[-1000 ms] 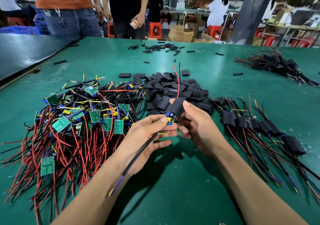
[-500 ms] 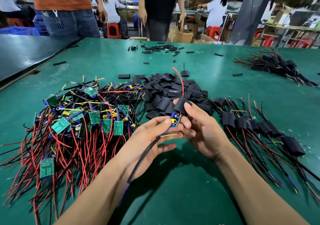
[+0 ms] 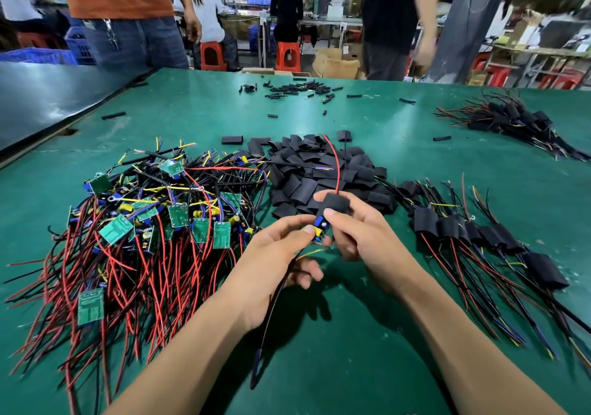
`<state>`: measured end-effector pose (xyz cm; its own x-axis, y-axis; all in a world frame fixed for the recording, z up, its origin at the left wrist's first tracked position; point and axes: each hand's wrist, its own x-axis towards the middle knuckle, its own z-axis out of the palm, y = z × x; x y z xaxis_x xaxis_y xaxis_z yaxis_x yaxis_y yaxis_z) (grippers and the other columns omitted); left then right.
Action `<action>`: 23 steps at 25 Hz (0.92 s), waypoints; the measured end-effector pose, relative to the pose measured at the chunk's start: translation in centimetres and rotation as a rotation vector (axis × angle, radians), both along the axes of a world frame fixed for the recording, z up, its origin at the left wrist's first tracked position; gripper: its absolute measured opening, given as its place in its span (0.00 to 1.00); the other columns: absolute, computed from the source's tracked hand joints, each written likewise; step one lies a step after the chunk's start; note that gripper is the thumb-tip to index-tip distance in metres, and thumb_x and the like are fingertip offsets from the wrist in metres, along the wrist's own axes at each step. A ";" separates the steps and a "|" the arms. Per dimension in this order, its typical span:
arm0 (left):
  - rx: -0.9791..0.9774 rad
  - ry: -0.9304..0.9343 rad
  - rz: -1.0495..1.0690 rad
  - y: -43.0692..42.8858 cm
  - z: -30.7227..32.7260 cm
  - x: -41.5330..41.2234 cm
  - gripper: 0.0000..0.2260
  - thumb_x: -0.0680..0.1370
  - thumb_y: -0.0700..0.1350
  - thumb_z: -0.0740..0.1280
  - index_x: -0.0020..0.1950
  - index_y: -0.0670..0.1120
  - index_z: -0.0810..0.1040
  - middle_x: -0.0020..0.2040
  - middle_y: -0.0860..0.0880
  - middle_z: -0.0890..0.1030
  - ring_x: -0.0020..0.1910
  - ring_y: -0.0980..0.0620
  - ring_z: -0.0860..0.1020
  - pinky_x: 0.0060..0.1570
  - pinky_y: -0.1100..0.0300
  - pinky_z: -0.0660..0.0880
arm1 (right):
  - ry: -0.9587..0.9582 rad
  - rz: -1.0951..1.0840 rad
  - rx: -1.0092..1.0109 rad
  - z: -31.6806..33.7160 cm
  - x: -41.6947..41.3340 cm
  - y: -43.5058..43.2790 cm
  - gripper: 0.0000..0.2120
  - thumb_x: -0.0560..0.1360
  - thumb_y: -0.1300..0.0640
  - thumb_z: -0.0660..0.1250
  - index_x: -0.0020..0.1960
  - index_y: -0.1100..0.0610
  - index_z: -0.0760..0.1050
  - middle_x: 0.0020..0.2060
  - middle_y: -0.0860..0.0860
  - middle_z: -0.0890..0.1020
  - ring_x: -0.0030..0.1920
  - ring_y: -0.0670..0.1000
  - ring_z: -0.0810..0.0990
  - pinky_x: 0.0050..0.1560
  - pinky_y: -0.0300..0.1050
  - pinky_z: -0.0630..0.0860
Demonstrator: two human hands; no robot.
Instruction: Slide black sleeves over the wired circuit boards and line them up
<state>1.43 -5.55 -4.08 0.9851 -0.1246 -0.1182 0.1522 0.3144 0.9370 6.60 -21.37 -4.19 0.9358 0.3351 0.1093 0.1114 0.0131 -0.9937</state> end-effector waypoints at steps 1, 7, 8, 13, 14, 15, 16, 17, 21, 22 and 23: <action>-0.017 -0.012 -0.006 0.0 0.0 0.1 0.09 0.80 0.43 0.66 0.59 0.49 0.81 0.46 0.43 0.83 0.26 0.50 0.75 0.25 0.62 0.70 | 0.011 -0.002 0.001 -0.1 0.0 0.1 0.12 0.77 0.51 0.63 0.59 0.48 0.78 0.23 0.46 0.67 0.24 0.45 0.61 0.25 0.34 0.61; -0.166 0.053 0.022 0.3 -0.2 0.7 0.09 0.79 0.42 0.66 0.55 0.48 0.84 0.42 0.44 0.83 0.23 0.51 0.70 0.22 0.63 0.66 | 0.089 -0.028 -0.020 0.3 -0.1 0.5 0.27 0.84 0.39 0.49 0.38 0.41 0.84 0.21 0.47 0.67 0.23 0.46 0.61 0.24 0.34 0.58; -0.175 0.061 0.017 0.4 -0.3 0.8 0.09 0.79 0.42 0.66 0.55 0.48 0.84 0.42 0.44 0.83 0.23 0.51 0.70 0.22 0.63 0.66 | 0.099 -0.054 -0.014 0.4 0.2 0.4 0.27 0.83 0.38 0.51 0.43 0.47 0.85 0.22 0.48 0.69 0.24 0.46 0.61 0.24 0.34 0.58; -0.205 0.061 -0.106 0.6 -0.5 1.1 0.12 0.69 0.47 0.70 0.51 0.47 0.85 0.41 0.44 0.83 0.21 0.52 0.69 0.22 0.63 0.67 | 0.129 0.005 0.179 0.0 0.6 -0.1 0.30 0.73 0.34 0.65 0.61 0.59 0.81 0.27 0.47 0.69 0.25 0.45 0.61 0.27 0.37 0.57; -0.208 0.048 -0.130 0.6 -0.5 1.2 0.12 0.69 0.47 0.70 0.49 0.48 0.86 0.41 0.45 0.83 0.21 0.52 0.70 0.22 0.63 0.67 | 0.127 0.034 0.229 0.1 0.5 -0.1 0.29 0.71 0.34 0.67 0.59 0.55 0.82 0.28 0.47 0.68 0.25 0.45 0.60 0.27 0.38 0.57; -0.209 0.035 -0.145 0.6 -0.6 1.2 0.11 0.69 0.48 0.71 0.49 0.49 0.87 0.41 0.45 0.83 0.22 0.52 0.70 0.22 0.63 0.67 | 0.120 0.042 0.258 0.3 0.4 0.0 0.27 0.70 0.34 0.68 0.57 0.53 0.84 0.29 0.48 0.68 0.26 0.45 0.61 0.28 0.38 0.57; -0.208 0.024 -0.148 0.6 -0.7 1.2 0.11 0.69 0.49 0.71 0.49 0.49 0.87 0.42 0.45 0.83 0.22 0.53 0.70 0.22 0.63 0.67 | 0.107 0.032 0.275 0.4 0.3 0.1 0.25 0.69 0.35 0.69 0.55 0.53 0.84 0.29 0.48 0.68 0.27 0.45 0.61 0.28 0.37 0.58; -0.209 0.016 -0.144 0.6 -0.8 1.3 0.10 0.70 0.49 0.70 0.49 0.49 0.87 0.42 0.46 0.84 0.22 0.53 0.70 0.22 0.63 0.67 | 0.094 0.007 0.286 0.4 0.3 0.1 0.24 0.69 0.36 0.70 0.53 0.54 0.85 0.30 0.48 0.69 0.27 0.45 0.63 0.28 0.37 0.59; -0.256 0.009 -0.114 0.7 -0.9 1.5 0.07 0.71 0.49 0.71 0.43 0.46 0.83 0.43 0.46 0.84 0.22 0.55 0.70 0.22 0.63 0.66 | 0.040 -0.092 0.290 0.5 0.2 0.1 0.19 0.73 0.41 0.69 0.46 0.58 0.82 0.30 0.50 0.72 0.27 0.46 0.66 0.28 0.36 0.64; -0.267 0.013 -0.110 0.7 -0.9 1.5 0.07 0.71 0.49 0.71 0.42 0.46 0.81 0.43 0.46 0.84 0.22 0.55 0.70 0.22 0.63 0.66 | 0.027 -0.110 0.275 0.6 0.2 0.1 0.20 0.74 0.42 0.68 0.45 0.61 0.81 0.31 0.51 0.75 0.26 0.46 0.67 0.28 0.36 0.65; -0.272 0.017 -0.109 0.8 -0.9 1.6 0.07 0.71 0.49 0.71 0.43 0.46 0.80 0.43 0.46 0.84 0.22 0.55 0.69 0.21 0.64 0.66 | 0.014 -0.124 0.261 0.6 0.2 0.1 0.21 0.75 0.43 0.68 0.44 0.63 0.79 0.31 0.51 0.77 0.26 0.47 0.68 0.28 0.37 0.66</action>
<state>2.99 -4.78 -4.96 0.9624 -0.2587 -0.0826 0.2139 0.5348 0.8175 6.79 -21.23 -3.58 0.9698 0.1807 0.1640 0.1148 0.2554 -0.9600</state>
